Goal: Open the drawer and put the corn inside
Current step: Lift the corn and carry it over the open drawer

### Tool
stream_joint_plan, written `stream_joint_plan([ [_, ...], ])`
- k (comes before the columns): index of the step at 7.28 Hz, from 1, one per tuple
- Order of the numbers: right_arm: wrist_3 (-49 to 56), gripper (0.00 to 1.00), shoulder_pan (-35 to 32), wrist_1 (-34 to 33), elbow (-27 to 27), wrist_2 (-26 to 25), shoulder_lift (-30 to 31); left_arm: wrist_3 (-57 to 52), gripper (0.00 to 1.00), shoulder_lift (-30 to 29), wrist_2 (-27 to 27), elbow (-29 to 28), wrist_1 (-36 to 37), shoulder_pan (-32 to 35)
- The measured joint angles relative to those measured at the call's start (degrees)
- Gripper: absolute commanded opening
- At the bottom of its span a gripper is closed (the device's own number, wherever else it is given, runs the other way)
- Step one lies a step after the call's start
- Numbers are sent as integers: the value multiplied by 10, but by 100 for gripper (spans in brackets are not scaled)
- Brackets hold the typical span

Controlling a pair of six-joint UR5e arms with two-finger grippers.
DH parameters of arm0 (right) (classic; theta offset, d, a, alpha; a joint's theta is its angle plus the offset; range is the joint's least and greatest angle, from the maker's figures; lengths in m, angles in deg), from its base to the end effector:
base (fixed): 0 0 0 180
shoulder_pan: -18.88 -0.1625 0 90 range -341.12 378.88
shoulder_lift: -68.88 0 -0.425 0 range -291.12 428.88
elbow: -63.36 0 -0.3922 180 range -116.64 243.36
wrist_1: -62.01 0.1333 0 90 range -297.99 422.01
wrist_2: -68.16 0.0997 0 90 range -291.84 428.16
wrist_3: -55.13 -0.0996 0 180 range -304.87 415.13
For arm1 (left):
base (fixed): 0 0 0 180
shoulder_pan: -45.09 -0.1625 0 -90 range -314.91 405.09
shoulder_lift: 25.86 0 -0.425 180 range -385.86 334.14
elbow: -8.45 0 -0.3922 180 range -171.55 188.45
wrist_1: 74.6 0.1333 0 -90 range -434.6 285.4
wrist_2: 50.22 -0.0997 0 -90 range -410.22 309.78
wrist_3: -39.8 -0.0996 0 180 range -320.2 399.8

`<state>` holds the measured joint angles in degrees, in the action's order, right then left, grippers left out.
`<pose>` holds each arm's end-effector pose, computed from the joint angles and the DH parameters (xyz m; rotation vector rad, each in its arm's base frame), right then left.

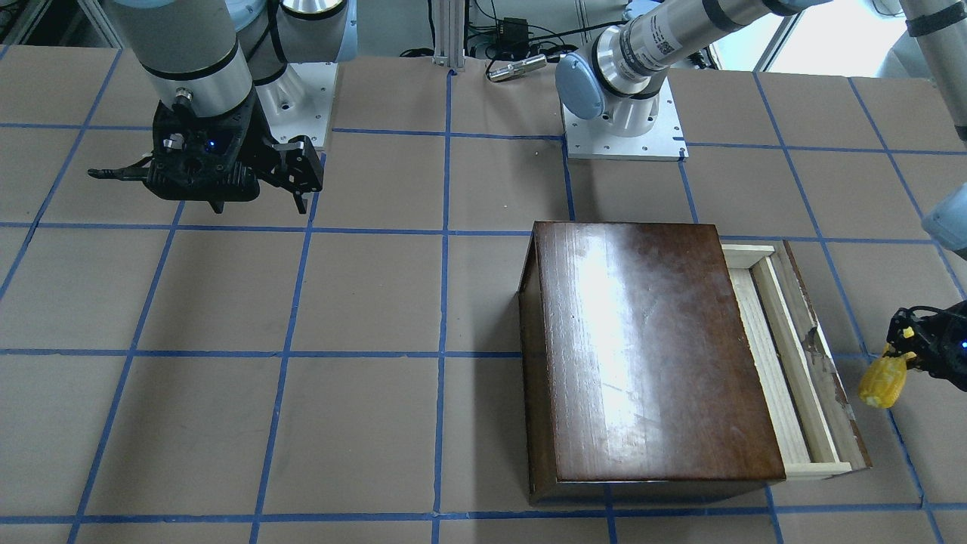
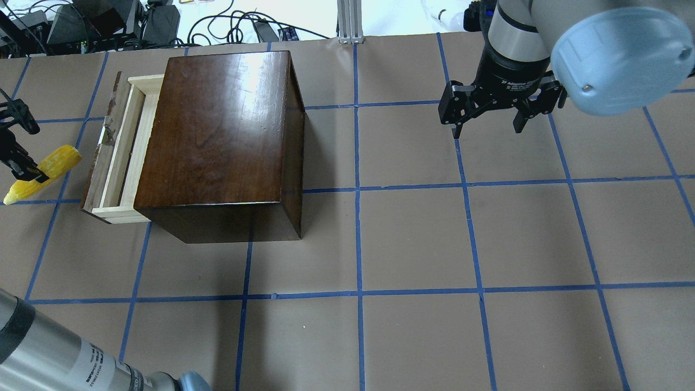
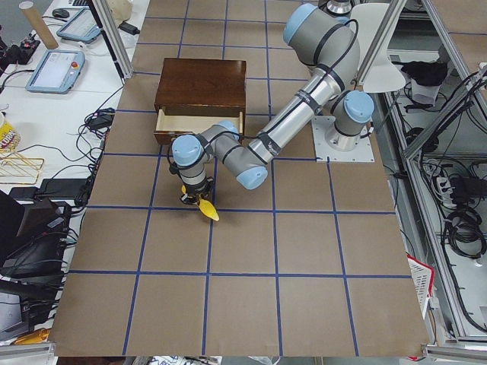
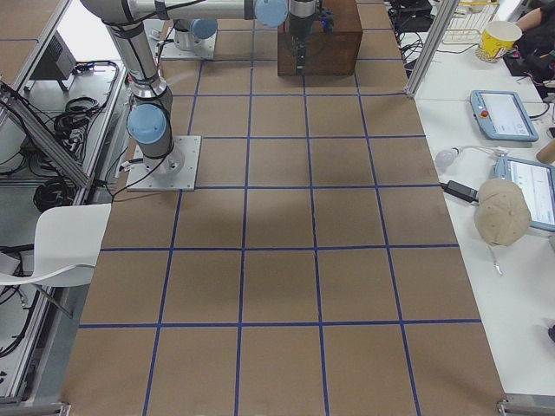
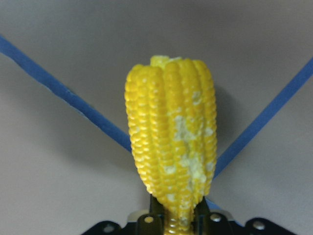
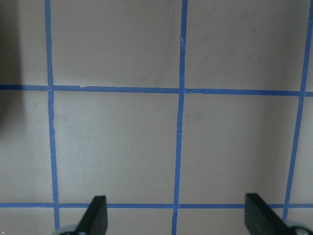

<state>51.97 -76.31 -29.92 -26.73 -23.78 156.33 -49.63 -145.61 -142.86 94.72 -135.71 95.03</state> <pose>0.1755 -0.4953 0.4682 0.0554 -3.1064 -0.0154 0.3313 -0.5940 0.2651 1.2832 2.7961 0.0312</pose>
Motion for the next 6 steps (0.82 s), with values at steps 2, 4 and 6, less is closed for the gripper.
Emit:
stream_joint_plan([
  [2,0,100,0,0,0,0,0,22,0,52,13,0,-14,7],
  [4,0,100,0,0,0,0,0,95,0,99,15,-1,-30,39],
  [6,0,100,0,0,0,0,0,229,0,134,11,-5,-50,88],
])
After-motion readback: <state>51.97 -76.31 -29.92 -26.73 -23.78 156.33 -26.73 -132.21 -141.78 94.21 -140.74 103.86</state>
